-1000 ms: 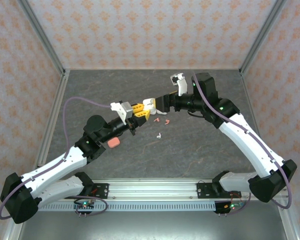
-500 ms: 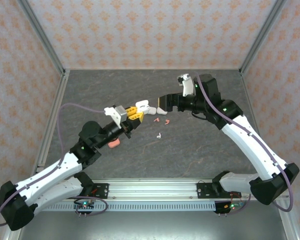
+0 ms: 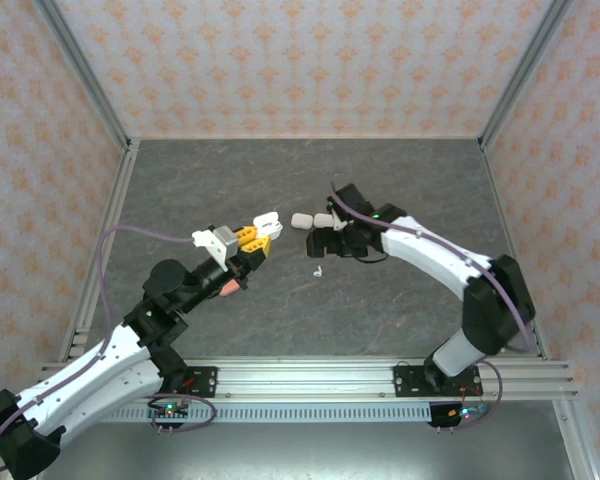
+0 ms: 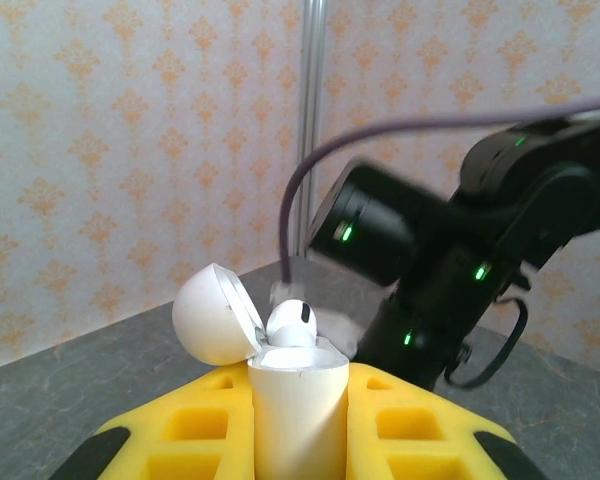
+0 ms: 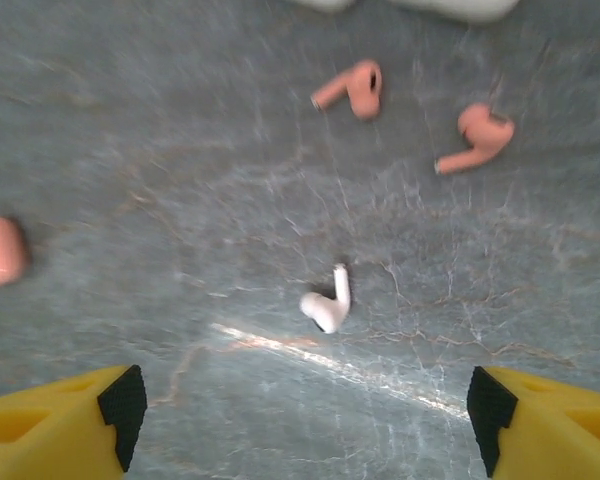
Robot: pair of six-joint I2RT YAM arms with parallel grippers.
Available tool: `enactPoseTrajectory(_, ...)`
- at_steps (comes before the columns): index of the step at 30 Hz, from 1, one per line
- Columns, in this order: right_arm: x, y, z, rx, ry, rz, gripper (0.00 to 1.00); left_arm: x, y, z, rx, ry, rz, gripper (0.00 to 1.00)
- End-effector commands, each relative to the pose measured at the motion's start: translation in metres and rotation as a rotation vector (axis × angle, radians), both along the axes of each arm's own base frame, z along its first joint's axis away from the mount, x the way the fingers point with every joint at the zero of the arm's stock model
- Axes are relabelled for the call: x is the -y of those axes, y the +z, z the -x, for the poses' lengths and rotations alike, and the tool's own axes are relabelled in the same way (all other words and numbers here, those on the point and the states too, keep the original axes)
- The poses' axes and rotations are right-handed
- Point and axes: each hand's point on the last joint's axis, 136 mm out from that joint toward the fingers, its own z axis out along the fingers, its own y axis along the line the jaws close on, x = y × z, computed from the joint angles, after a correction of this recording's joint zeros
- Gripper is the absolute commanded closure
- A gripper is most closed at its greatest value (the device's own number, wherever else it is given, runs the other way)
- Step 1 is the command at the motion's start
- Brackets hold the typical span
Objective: Insert wireless bluetooth earbuds into charging case
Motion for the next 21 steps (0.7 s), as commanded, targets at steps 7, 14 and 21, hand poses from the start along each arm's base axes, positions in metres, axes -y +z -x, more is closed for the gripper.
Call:
enactPoseTrajectory(7,-0.003,-0.053,-0.009,-0.043,0.031,0.186,0.16,-0.003,0.001,0.002,0.020,0.012,-0.008,1.00)
enactPoseTrajectory(14,0.000,-0.074,-0.006,-0.067,0.074,0.283,0.17,-0.001,0.003,0.001,0.019,0.008,-0.005,1.00)
enactPoseTrajectory(21,0.007,-0.085,-0.001,-0.098,0.099,0.334,0.26,0.005,0.004,-0.002,0.006,-0.005,-0.015,1.00)
